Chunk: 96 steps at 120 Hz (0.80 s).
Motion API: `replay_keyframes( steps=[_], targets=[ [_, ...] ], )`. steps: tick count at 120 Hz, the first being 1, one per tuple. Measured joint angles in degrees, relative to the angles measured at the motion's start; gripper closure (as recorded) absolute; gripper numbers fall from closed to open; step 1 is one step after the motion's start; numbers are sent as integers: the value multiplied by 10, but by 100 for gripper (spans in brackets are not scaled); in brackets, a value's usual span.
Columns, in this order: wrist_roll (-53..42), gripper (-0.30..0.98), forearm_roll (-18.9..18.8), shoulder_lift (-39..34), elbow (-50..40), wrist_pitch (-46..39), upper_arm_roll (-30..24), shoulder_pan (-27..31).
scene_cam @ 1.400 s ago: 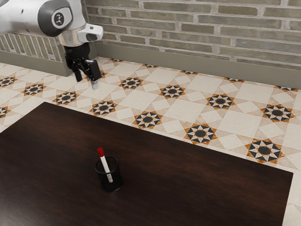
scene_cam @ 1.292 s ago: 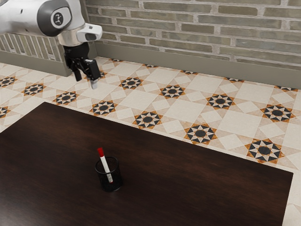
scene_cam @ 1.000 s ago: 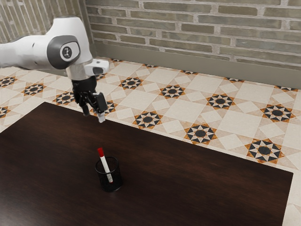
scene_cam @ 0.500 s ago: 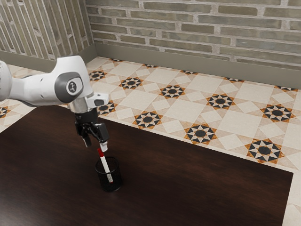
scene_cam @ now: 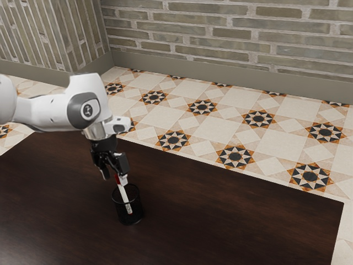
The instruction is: Take the marker out of the pen holder and place it to the left of the pen holder.
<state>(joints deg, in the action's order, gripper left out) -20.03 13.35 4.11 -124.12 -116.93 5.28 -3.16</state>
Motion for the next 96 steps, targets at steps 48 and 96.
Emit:
replay_keyframes(
  steps=[48, 96],
  targets=[
    [0, 70, -3, -9, 1, -2, -6, -1],
    [8, 78, -34, -133, 54, 69, 5, -1]
  ],
)
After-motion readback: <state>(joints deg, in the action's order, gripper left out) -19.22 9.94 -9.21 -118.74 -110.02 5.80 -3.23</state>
